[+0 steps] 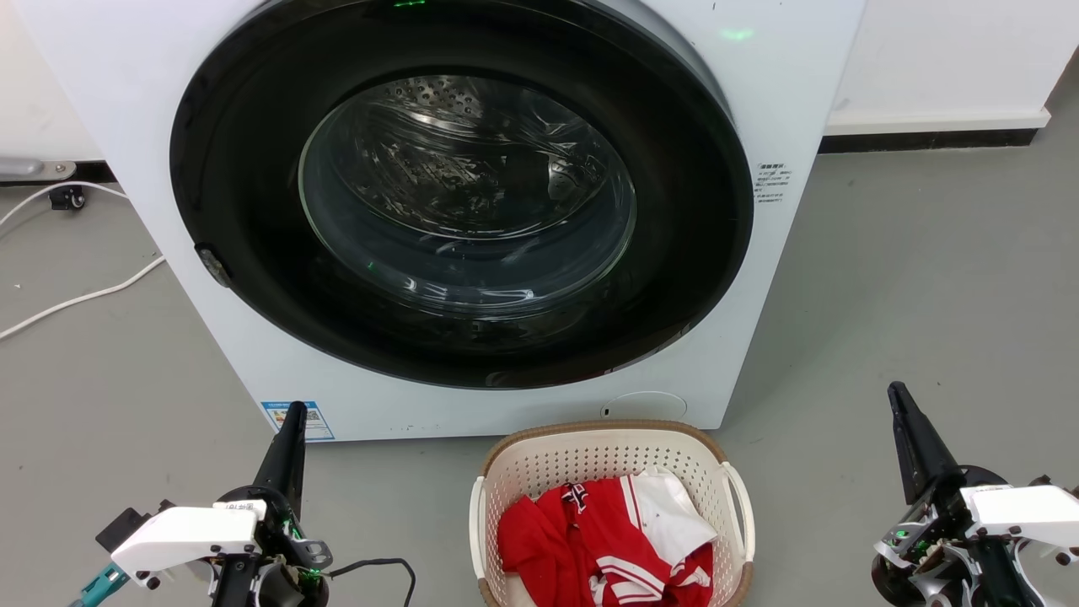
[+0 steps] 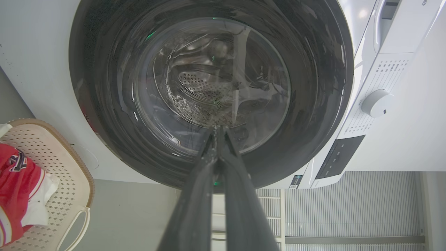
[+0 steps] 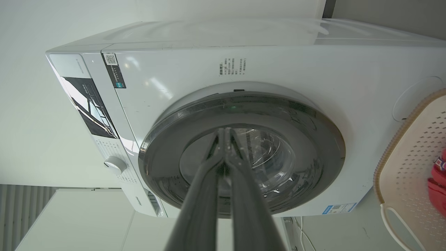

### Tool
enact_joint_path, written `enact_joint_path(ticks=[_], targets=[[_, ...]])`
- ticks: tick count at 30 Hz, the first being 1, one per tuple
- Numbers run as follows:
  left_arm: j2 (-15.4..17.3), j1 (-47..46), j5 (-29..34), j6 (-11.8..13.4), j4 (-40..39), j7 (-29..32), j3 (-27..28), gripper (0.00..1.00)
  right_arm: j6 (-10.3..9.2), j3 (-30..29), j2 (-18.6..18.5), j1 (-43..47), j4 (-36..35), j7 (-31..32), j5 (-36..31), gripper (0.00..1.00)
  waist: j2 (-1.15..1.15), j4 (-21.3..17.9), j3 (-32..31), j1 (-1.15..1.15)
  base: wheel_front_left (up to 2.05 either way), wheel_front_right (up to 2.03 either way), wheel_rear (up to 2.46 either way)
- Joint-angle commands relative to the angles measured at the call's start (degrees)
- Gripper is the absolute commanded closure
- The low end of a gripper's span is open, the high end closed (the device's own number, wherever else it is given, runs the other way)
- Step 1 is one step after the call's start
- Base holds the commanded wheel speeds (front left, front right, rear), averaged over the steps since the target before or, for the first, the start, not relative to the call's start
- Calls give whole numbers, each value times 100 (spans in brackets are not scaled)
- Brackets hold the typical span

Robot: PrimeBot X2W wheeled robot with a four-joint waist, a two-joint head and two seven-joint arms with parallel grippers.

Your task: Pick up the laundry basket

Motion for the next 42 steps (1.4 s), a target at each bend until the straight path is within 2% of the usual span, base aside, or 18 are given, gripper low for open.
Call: enact_joint_path(ticks=[1, 28, 29, 35, 42], targets=[[-4, -45, 0, -27, 4, 13, 12, 100, -2, -3, -18, -60, -20, 6, 23, 100, 0, 0, 0, 0, 0, 0, 0], [-4, -45, 0, -27, 4, 13, 11, 100, -2, -2, -18, -60, -20, 6, 23, 100, 0, 0, 0, 0, 0, 0, 0], [-1, 9, 0, 1, 14, -5, -4, 0, 0, 3, 2, 9, 16, -5, -2, 0, 0, 0, 0, 0, 0, 0, 0], [-11, 104, 117, 7, 10, -133, -17, 0, -1, 21, 10, 102, 82, -132, -112, 0, 0, 1, 3, 0, 0, 0, 0], [-9, 121, 791, 17, -163, -332, 11, 0, -1, -11, 7, 129, -117, -332, -921, 0, 0, 2, 6, 0, 0, 0, 0]])
